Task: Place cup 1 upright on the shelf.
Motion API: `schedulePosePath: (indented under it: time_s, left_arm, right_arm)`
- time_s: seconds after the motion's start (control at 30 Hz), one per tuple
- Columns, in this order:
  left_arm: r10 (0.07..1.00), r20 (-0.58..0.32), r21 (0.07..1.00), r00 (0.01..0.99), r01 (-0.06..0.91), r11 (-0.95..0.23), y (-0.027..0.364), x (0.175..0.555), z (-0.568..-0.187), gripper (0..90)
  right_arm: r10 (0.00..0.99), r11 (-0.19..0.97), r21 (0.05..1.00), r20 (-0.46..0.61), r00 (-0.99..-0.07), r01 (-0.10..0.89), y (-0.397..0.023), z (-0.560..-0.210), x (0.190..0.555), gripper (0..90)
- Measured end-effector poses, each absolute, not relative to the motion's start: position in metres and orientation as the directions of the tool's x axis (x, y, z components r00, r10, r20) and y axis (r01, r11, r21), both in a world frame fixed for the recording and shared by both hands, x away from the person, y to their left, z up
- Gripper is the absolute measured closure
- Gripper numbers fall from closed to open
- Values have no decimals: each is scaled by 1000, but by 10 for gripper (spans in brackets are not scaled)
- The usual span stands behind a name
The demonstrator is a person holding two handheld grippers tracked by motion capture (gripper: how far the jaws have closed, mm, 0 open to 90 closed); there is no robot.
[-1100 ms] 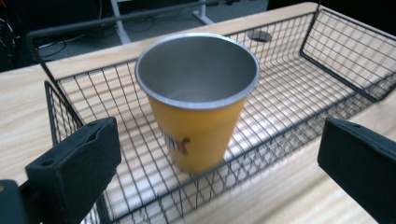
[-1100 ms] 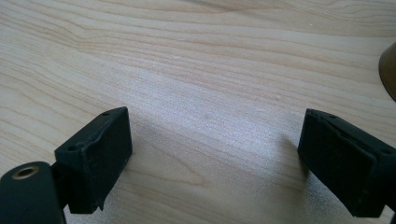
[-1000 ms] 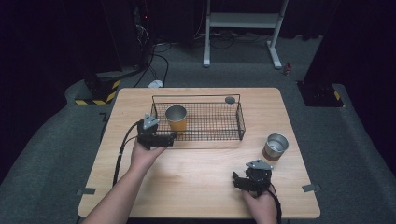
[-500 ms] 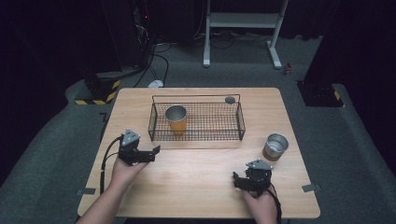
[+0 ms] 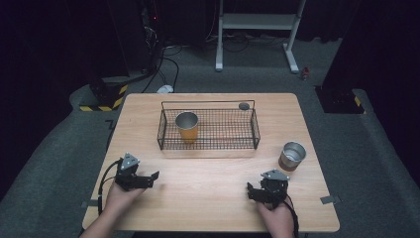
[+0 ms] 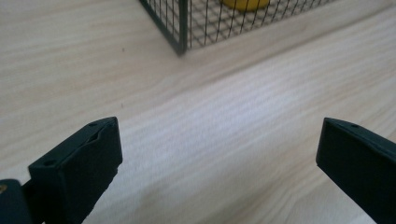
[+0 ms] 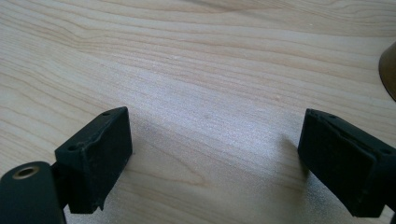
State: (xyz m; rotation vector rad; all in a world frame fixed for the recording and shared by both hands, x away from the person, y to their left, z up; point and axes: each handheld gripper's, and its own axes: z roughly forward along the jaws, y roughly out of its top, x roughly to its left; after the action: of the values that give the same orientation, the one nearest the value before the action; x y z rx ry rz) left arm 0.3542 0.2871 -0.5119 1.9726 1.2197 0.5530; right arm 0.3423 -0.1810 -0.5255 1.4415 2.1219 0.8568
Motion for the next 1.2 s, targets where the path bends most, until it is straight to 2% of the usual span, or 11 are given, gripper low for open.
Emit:
schedulePosePath:
  time_s: [0.33,0.47,1.2]
  left_arm:
    - [874,43,700,484,610,-373,281,345,-528,1]
    - [882,7,711,471,618,-336,281,345,-531,9]
    - [896,5,711,444,628,-316,279,343,-531,2]
  right_arm:
    - [927,274,698,-9,-375,661,-182,-525,341,99]
    - [925,276,701,-9,-379,658,-182,-525,341,99]
    - [947,227,746,-19,-322,626,-211,-512,338,133]
